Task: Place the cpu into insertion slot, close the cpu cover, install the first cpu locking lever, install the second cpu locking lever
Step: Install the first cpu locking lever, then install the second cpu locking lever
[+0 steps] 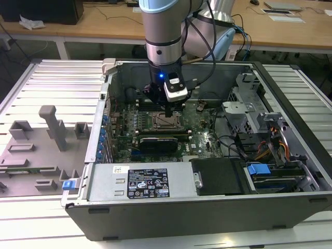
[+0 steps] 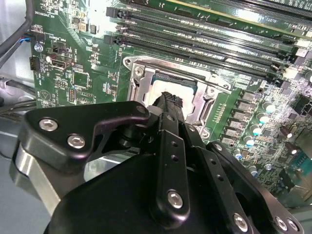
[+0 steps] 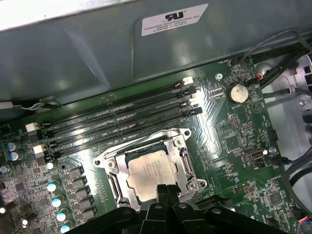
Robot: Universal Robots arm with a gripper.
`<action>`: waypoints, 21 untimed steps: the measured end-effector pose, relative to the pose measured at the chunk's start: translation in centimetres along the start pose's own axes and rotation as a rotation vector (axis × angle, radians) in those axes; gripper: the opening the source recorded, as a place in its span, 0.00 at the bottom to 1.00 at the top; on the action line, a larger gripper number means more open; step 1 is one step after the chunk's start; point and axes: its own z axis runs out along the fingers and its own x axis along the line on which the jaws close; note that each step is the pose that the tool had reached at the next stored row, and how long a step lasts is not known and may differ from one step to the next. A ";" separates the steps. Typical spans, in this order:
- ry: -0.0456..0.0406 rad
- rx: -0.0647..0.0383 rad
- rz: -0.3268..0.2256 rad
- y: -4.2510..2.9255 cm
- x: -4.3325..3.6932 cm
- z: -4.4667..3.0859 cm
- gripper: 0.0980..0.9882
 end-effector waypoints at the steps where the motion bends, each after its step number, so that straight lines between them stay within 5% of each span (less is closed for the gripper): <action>1: -0.0001 0.000 0.000 0.00 0.00 0.00 0.01; 12: 0.0000 0.000 0.000 0.00 0.00 0.00 0.01; 18: 0.0000 0.000 0.000 0.03 -0.12 -0.95 0.01; 19: 0.0000 0.000 -0.001 -0.11 -0.18 -0.98 0.01; 21: 0.0001 0.000 0.000 -1.66 -0.67 -1.06 0.01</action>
